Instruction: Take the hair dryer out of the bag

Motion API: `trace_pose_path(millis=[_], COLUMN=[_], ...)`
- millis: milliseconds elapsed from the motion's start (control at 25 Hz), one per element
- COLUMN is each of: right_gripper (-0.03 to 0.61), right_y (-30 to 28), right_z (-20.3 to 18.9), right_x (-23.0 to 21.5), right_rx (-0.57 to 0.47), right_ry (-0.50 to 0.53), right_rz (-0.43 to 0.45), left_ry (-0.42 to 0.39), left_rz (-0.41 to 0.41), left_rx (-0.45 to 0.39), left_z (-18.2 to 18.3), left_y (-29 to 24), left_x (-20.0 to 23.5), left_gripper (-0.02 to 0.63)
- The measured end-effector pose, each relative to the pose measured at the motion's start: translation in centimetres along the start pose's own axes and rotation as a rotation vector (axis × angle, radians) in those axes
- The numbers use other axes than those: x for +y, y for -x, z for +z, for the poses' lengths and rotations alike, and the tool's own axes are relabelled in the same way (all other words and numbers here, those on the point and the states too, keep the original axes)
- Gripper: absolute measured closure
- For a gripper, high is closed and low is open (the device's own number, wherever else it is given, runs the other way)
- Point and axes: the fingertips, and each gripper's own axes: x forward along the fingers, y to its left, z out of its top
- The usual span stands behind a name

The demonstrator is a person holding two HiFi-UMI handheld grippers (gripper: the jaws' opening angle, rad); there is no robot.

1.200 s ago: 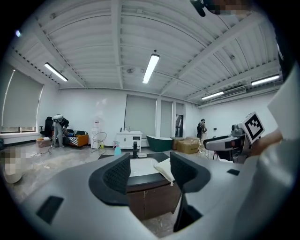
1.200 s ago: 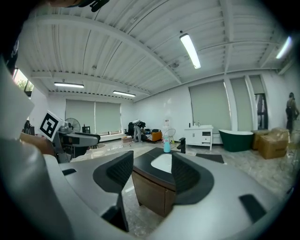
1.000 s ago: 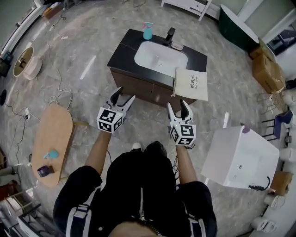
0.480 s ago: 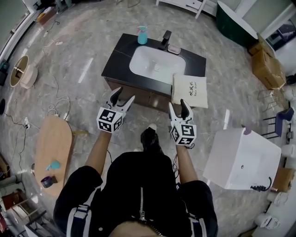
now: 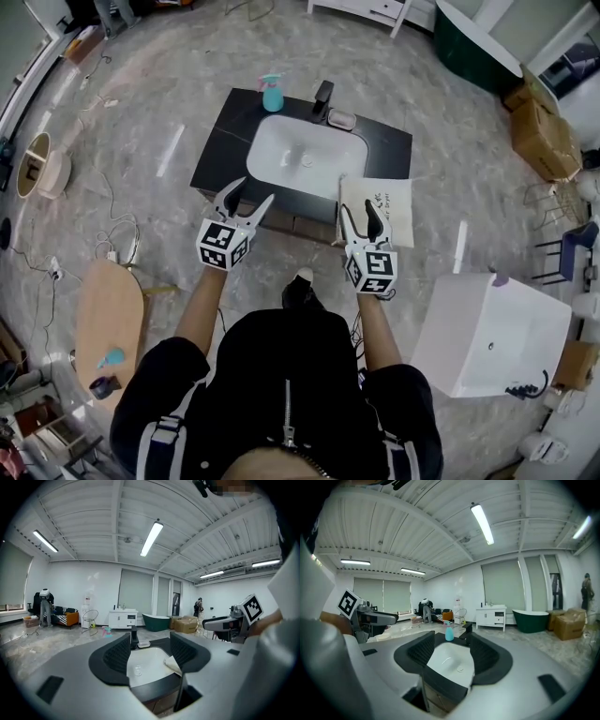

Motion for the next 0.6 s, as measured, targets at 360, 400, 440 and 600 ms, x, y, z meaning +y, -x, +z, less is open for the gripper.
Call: trace_pose_path(millis=[360,400,440,600], right_gripper=[0.345,0.345,0.345,0.345], right_y=[-5.5,-6.0,-6.3,-7.2], right_z=[1.4,1.6,1.7,1.9], right_x=[-4.8,-5.2,-5.5,-6.5], right_rx=[0.01,0.011,0.012,0.016], right_ry=[-0.001,-0.003,-0.006,-0.013], right_rz=[-0.017,-0.024,-0.033,-0.087], left_ry=[-0.003,-0.007,-0.01,-0.005], left_rz=[-0.044,-0.056,-0.069,-0.129], left_rx=[0.009,0.011,0.012,0.006], left_z=[1.0,1.2,1.4,2.0], left_y=[-8.2,-9.0,-9.8,-12.6], left_x=[1.5,1.6,1.7,2.2], left_gripper=[0.344,0.344,0.344,0.344])
